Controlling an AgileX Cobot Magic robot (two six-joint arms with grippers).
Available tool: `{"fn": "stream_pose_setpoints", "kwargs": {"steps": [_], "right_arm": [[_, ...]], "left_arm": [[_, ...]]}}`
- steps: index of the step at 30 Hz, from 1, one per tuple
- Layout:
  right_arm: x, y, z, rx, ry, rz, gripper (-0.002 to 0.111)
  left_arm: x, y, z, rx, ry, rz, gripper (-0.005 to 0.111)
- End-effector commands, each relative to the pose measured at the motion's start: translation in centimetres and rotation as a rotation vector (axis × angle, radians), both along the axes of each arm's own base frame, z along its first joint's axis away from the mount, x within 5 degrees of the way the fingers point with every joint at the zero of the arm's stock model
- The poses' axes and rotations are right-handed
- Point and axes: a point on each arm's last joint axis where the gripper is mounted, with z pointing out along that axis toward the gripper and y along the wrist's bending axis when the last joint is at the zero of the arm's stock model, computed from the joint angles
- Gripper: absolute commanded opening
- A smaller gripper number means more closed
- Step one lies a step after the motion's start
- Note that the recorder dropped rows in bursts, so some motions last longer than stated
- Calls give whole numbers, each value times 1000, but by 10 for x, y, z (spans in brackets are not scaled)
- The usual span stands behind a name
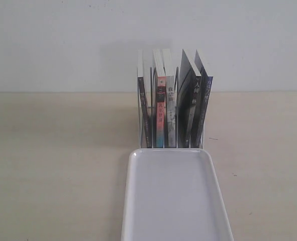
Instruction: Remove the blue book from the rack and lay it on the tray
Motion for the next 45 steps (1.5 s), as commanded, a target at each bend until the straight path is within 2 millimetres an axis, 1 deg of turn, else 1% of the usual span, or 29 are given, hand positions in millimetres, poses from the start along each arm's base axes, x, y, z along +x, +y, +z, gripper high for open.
{"fn": "stream_pose_setpoints", "kwargs": {"steps": [1,5,8,11,15,20,23,24,26,27,28,29,32,33,36,38,40,43,45], "right_arm": [[0,0,1,-1,-8,-8,1],[0,-1,1,-26,-11,-6,1],[1,-2,6,-74,-72,-4,1],[3,0,19,-76,-223,4,1],[0,2,41,-47,-466,19,1],[-4,3,57,-19,-645,31,1],[-11,3,70,68,-791,46,1],[-15,2,76,126,-865,47,1],[-17,-1,80,200,-912,30,1],[-19,-2,88,224,-916,21,1],[-20,-3,94,226,-894,16,1],[-22,-3,105,205,-876,11,1],[-33,-4,144,70,-824,-6,1],[-32,-3,156,36,-769,-6,1],[-23,-1,178,-2,-554,8,1],[-15,0,184,-14,-419,16,1],[-7,1,187,-22,-326,21,1],[2,2,187,-26,-289,22,1],[3,2,186,-26,-283,22,1]], "left_arm": [[0,0,0,6,-16,2,4],[0,0,0,6,-16,2,4],[0,0,0,6,-16,2,4],[0,0,0,6,-16,2,4],[0,0,0,6,-16,2,4],[0,0,0,6,-16,2,4],[0,0,0,6,-16,2,4],[0,0,0,6,-16,2,4],[0,0,0,6,-16,2,4],[0,0,0,6,-16,2,4],[0,0,0,6,-16,2,4],[0,0,0,6,-16,2,4],[0,0,0,6,-16,2,4],[0,0,0,6,-16,2,4],[0,0,0,6,-16,2,4],[0,0,0,6,-16,2,4],[0,0,0,6,-16,2,4],[0,0,0,6,-16,2,4],[0,0,0,6,-16,2,4]]}}
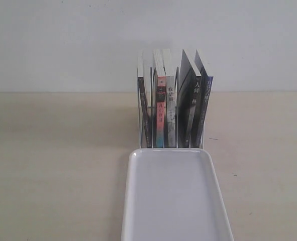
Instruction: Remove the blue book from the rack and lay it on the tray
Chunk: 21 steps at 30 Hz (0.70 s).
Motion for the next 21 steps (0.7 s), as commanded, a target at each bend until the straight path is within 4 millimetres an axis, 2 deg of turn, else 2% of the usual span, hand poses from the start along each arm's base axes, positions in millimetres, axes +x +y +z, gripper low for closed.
{"fn": "stream_pose_setpoints", "kwargs": {"steps": [1,5,12,15,18,21], "right_arm": [[5,0,-1,-9,44,-7,1],[5,0,1,1,31,-6,1],[13,7,-3,184,110,63,1],[28,13,-5,324,163,107,1],[56,19,-8,493,232,139,1],[83,29,-12,504,331,181,1]], "left_arm": [[0,0,0,6,-16,2,4],[0,0,0,6,-16,2,4],[0,0,0,6,-16,2,4],[0,0,0,6,-16,2,4],[0,0,0,6,-16,2,4],[0,0,0,6,-16,2,4]]}}
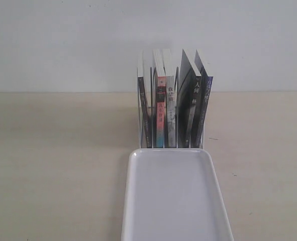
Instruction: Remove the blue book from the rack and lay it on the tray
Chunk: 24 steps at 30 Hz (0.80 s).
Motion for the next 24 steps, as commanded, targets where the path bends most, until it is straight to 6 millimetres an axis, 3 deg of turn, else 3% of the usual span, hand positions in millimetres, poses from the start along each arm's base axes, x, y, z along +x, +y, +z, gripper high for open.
{"fn": "stream_pose_setpoints", "kwargs": {"steps": [1,8,13,19,24], "right_arm": [[42,15,-3,30,117,91,1],[109,66,8,-278,195,407,1],[159,100,1,-388,242,539,1],[217,119,-9,-419,280,491,1],[251,128,-14,-501,346,408,0]], "left_arm": [[0,0,0,6,-16,2,4],[0,0,0,6,-16,2,4],[0,0,0,6,-16,2,4],[0,0,0,6,-16,2,4],[0,0,0,6,-16,2,4]]}}
